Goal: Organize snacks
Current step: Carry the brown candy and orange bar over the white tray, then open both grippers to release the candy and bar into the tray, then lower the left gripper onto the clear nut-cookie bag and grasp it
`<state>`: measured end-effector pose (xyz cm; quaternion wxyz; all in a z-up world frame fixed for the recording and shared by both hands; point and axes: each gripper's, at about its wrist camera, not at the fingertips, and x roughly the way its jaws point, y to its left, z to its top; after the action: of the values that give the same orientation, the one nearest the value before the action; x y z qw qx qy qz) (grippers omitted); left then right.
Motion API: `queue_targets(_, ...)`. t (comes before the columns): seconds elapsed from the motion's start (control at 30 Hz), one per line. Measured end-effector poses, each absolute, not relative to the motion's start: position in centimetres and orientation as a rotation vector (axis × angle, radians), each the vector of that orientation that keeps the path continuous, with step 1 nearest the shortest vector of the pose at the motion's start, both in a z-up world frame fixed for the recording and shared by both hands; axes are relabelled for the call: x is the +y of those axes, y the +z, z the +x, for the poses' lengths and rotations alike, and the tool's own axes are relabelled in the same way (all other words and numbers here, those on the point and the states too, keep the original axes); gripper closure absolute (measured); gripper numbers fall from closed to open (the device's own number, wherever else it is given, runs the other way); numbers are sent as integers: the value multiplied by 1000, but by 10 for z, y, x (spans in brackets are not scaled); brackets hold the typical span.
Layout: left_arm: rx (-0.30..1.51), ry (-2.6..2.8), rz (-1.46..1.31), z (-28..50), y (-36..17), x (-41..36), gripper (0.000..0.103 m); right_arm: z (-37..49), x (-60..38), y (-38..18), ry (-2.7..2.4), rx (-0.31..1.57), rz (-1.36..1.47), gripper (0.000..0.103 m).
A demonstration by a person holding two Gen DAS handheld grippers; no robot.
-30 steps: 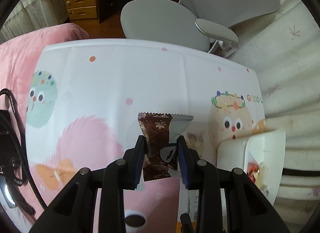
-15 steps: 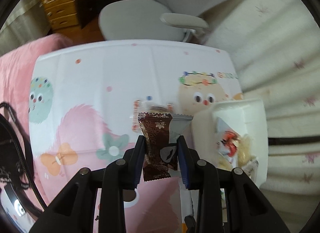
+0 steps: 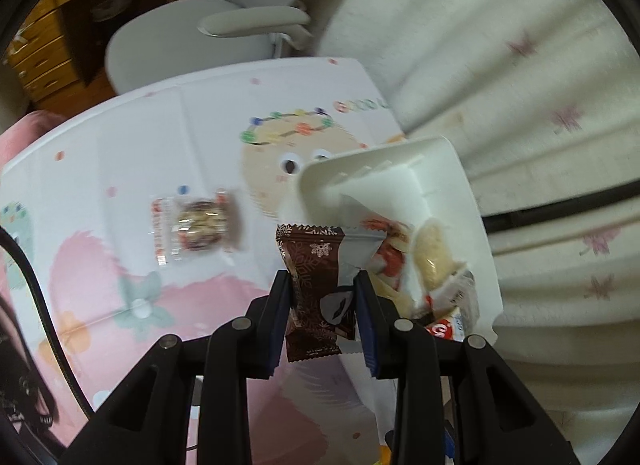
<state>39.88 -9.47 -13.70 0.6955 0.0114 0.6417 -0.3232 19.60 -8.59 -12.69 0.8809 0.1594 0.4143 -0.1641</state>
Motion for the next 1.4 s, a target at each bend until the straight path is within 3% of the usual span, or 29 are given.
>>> queue_targets(0.47, 1485, -906, 134, 362, -168, -154, 73, 173, -111, -136, -461, 873, 301, 70)
queue_targets(0.57, 1461, -893, 221, 357, -168, -159, 65, 175, -119, -141, -505, 896, 327, 70)
queue_targets(0.63, 1446, -900, 223, 359, -165, -156, 55, 175, -125, -144, -526, 913, 353, 68)
queue_targets(0.73, 1433, -899, 205, 365, -161, -146, 52, 174, -126, -146, -536, 924, 367, 66)
queue_targets(0.97, 1403, -835, 181, 383, -157, -114, 51, 173, -118, -147, -515, 956, 352, 64)
queue_targets(1.4, 1277, -718, 211, 420, -159, -54, 51, 166, -116, -147, -469, 983, 379, 47)
